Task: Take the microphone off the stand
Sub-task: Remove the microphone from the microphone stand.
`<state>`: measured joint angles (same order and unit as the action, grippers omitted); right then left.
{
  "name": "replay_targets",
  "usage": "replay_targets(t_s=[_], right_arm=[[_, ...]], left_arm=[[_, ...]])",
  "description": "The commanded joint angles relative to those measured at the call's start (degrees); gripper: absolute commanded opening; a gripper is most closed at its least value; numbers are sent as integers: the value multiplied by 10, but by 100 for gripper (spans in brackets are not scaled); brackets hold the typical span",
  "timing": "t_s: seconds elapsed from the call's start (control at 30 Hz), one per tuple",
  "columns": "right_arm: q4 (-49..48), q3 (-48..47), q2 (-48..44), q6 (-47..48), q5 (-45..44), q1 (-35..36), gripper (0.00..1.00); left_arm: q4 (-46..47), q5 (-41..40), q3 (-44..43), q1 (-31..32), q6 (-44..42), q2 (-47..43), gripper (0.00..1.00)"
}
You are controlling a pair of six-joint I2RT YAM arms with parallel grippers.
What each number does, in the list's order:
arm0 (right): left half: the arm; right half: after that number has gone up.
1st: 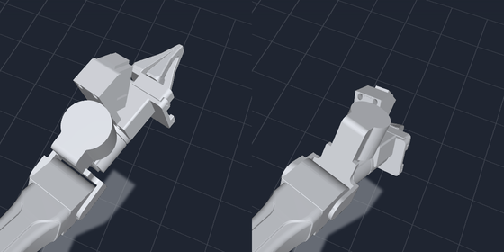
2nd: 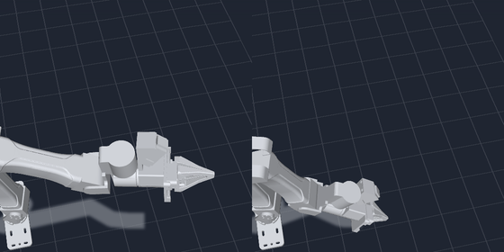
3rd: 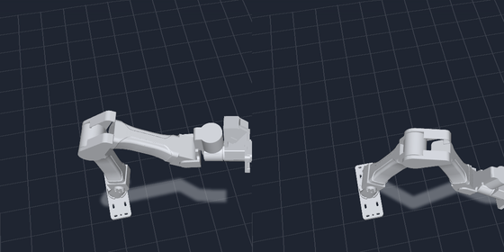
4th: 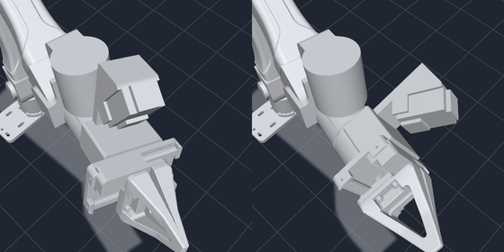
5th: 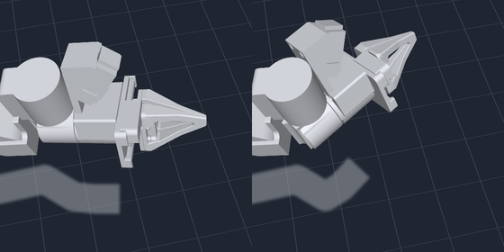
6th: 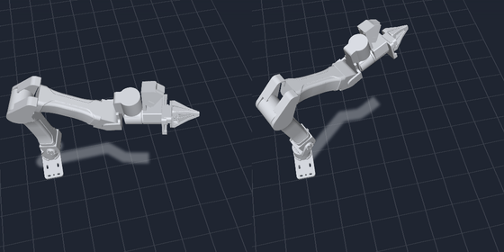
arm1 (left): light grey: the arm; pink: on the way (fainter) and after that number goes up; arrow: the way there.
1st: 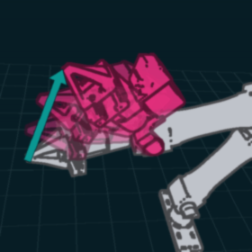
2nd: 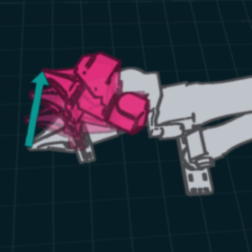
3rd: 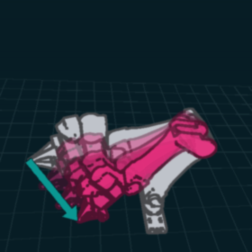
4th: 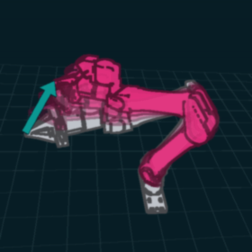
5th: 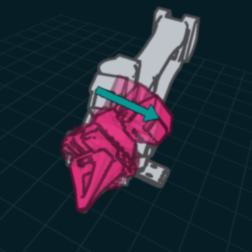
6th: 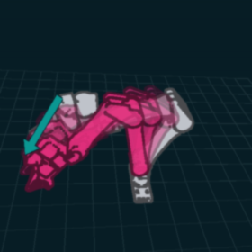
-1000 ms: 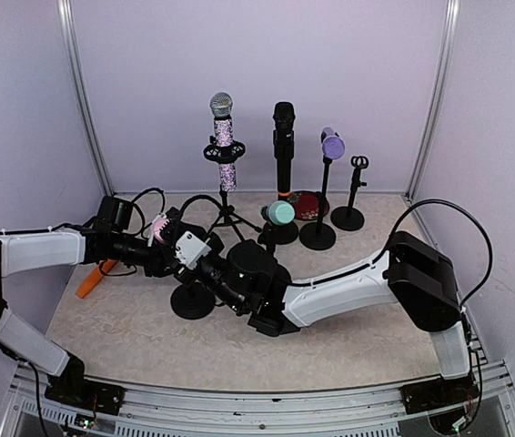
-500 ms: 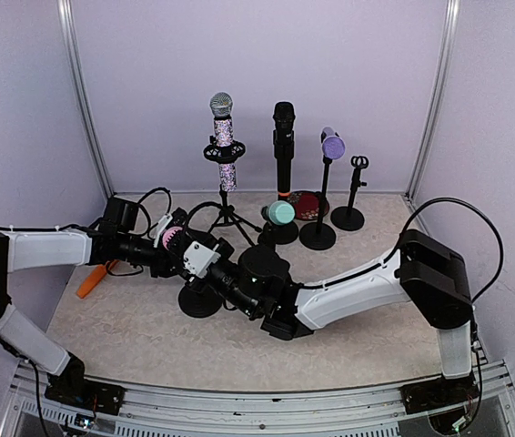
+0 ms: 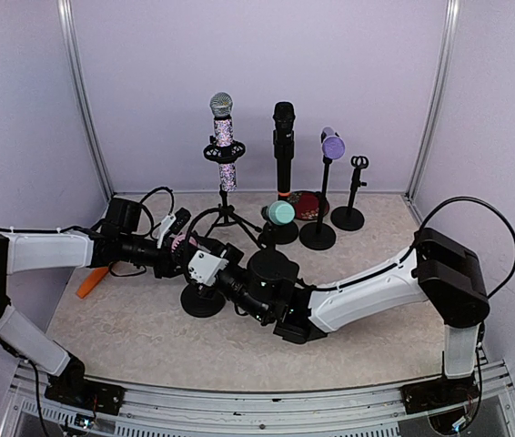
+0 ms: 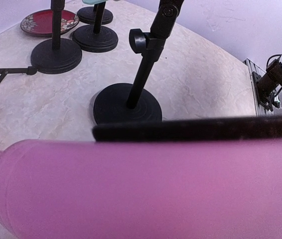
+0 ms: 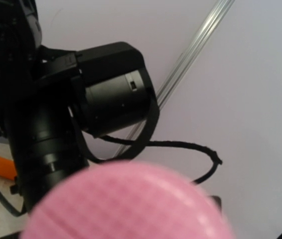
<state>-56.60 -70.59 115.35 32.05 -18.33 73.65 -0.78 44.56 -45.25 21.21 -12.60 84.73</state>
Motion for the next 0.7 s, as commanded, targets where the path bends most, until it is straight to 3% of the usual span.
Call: replay_targets(t_s=[0.0,0.37,0.67], right_arm=[[-123,-8,-87,-3,77,69,0],[-113,9,-125,-5,74,91,0],[-107,25,-151,-2,69,106,0]], left_arm=[[-4,-146,10,-26,45,26,0],[-25,-107,-3,-9,34,29,0],[-24,-137,-4,3,24,39,0]])
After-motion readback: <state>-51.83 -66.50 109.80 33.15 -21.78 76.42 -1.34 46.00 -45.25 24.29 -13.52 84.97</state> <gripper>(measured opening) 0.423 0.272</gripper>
